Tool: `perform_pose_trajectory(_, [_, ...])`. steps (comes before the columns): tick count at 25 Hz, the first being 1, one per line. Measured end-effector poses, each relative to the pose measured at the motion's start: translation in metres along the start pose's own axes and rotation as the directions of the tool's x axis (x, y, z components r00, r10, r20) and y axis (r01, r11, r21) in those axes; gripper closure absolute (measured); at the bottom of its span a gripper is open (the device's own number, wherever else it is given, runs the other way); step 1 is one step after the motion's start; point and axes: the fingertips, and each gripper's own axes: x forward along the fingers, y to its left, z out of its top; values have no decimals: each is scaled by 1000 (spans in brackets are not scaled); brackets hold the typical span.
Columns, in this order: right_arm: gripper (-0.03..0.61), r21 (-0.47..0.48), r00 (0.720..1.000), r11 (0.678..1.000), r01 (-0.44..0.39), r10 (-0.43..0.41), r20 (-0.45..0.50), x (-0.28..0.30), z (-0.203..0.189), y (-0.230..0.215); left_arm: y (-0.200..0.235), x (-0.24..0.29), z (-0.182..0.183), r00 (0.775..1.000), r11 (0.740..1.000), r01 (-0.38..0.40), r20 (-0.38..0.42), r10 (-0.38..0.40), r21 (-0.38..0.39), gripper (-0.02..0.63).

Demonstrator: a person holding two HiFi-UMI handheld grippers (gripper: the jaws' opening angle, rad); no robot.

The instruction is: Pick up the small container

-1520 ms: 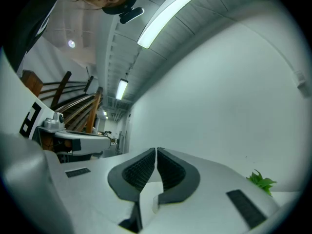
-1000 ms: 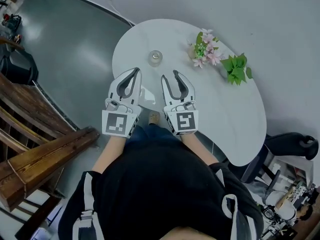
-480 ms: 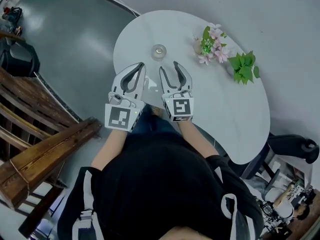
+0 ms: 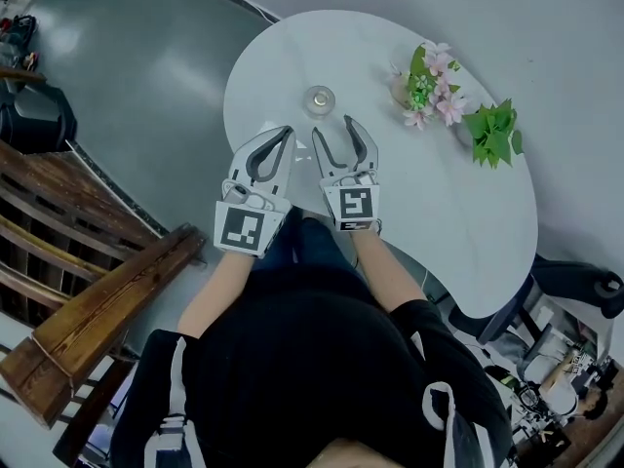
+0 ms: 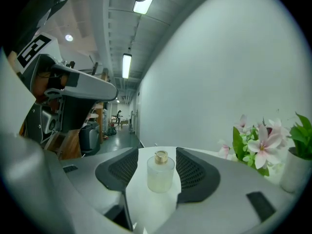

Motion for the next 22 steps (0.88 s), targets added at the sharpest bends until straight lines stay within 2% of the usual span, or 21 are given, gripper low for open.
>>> perform_pose_trajectory(11, [283,5,997,1000,18,-18,-69,41,-44,-3,14,25,-39,997,999,34,-64,-35,-12,606])
perform_pose_trajectory(22, [279,30,992,999,29,-25,-125,71,-64,-8,21,40,-56,994,999,47,-101,-49,-24,607])
